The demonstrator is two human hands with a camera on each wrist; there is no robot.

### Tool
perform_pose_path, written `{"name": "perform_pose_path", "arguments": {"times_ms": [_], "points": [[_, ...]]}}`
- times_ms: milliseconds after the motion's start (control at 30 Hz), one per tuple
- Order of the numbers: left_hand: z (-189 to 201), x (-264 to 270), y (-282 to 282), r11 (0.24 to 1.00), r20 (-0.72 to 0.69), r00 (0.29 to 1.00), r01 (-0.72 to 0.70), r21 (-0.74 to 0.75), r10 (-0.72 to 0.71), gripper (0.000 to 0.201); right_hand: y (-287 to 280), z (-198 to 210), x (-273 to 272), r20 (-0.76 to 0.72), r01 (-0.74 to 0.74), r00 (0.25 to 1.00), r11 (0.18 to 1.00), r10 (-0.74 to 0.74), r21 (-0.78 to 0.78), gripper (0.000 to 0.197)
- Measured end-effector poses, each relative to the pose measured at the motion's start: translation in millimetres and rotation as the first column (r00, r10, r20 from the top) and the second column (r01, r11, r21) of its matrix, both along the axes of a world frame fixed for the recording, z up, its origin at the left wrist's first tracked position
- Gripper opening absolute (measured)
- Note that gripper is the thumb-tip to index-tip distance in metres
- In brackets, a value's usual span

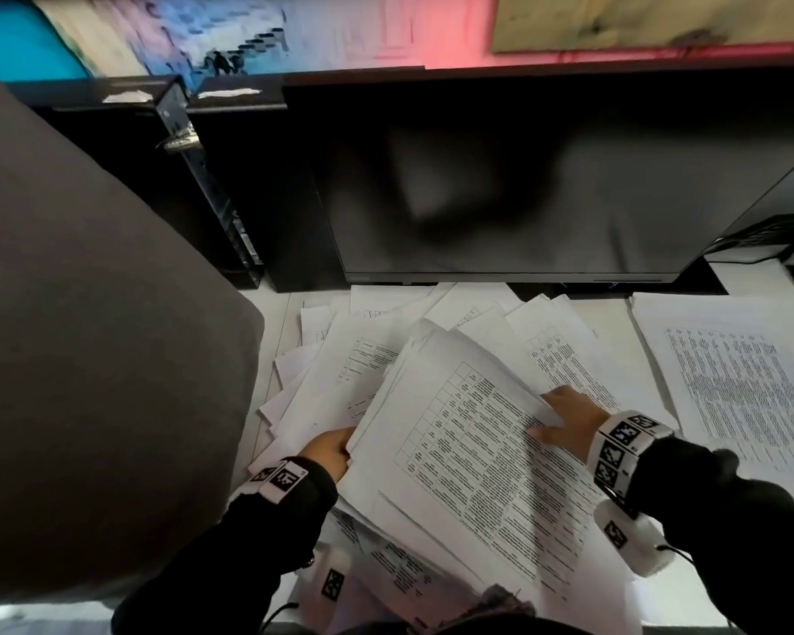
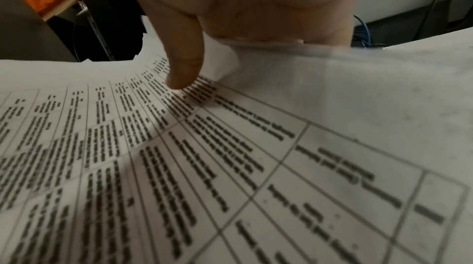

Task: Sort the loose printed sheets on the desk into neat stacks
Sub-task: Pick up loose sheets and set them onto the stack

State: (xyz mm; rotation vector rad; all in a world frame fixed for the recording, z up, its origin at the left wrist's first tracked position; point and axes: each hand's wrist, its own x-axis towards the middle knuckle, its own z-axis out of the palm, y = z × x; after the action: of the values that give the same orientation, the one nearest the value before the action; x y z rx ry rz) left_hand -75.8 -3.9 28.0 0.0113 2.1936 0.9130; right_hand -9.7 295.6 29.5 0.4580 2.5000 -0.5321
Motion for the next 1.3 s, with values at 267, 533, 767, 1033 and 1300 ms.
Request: {"name": "perform_pose_path", "arguments": {"times_ms": [267, 533, 767, 1033, 1300], "points": [[13, -3, 1, 0.853, 0.195, 0.878, -0.474, 0.219, 0.438, 0.025, 14, 8, 5, -0.096, 0.244, 0.957, 0.942, -0.272, -0.232, 0.025], [17, -11, 7, 0.379, 0.521, 0.610, -0.787, 0.488, 0.597, 0.074, 13, 29, 6, -0.193, 0.288, 0.900, 0.865, -0.391, -0.411, 0.054], [29, -3, 30, 0.643, 0.155, 0.851, -0.487, 0.591, 0.502, 0.008, -8, 50, 10, -0.349, 0.221, 0.795, 0.772, -0.497, -0.596, 0.066], [73, -7, 41, 0.700, -0.129, 0.879, -0.268, 0.662, 0.459, 0.036, -19, 77, 15, -0.445, 0.085, 0.654, 0.644, -0.611, -0.760, 0.038], [71, 10, 55, 0.749, -0.229, 0.896, -0.153, 0.645, 0.380, 0.046, -29, 73, 18, -0.400, 0.170, 0.623, 0.615, -0.673, -0.770, 0.028]]}}
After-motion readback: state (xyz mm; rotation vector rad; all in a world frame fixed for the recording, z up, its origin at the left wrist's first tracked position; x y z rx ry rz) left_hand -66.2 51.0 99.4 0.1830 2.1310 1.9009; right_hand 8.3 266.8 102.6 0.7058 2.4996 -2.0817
